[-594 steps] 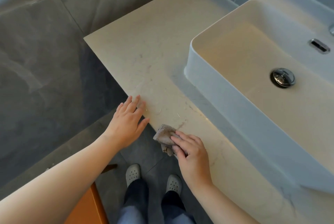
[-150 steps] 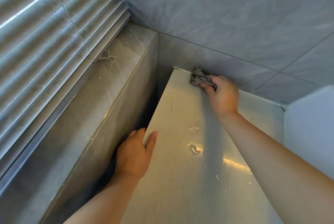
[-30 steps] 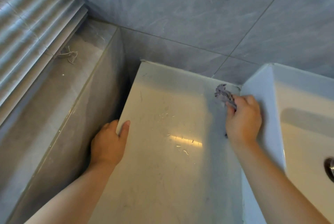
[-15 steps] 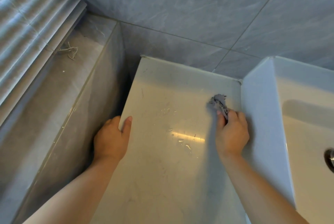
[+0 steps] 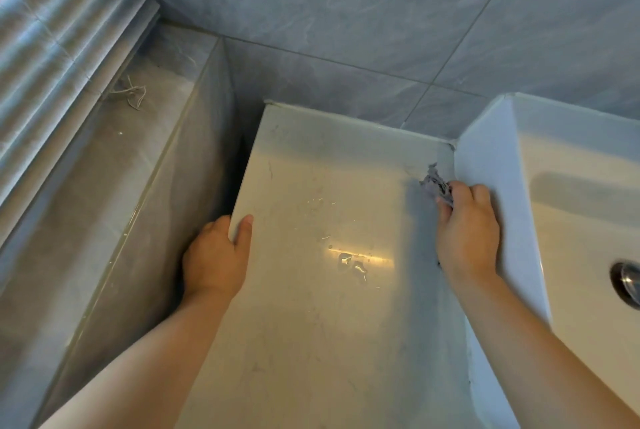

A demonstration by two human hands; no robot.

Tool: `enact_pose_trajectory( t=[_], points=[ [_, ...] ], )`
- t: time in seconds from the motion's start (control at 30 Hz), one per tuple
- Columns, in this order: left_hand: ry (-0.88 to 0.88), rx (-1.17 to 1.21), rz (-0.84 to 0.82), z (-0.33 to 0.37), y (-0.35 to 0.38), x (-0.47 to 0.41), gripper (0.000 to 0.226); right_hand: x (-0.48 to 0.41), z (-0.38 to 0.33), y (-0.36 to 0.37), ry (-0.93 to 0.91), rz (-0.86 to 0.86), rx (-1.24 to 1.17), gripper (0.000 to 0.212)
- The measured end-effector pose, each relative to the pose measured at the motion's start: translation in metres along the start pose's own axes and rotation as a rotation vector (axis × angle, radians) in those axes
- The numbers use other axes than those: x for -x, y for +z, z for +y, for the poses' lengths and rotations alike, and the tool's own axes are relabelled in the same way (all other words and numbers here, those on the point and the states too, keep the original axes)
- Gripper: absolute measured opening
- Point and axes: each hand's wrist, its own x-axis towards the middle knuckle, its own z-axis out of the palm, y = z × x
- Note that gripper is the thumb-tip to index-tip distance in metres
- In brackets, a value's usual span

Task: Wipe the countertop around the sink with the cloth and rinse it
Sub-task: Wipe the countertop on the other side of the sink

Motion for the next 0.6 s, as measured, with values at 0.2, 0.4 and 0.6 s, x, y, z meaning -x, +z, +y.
enact_pose_trajectory(
  t=[0.2,0.4,0.6],
  points=[
    [-0.002,0.023,-0.010,0.000,0.000,0.001,0.049,0.021,0.001,0.025,0.194,0.033,-0.029,0.018],
    [0.002,0.047,-0.019,-0.001,-0.001,0.001,0.051,0.040,-0.008,0.031,0.287,0.108,-0.216,0.022],
    [0.011,0.016,-0.012,0.000,-0.001,-0.001,0.050,0.072,-0.044,0.031,0.153,0.013,-0.354,0.017]
  ],
)
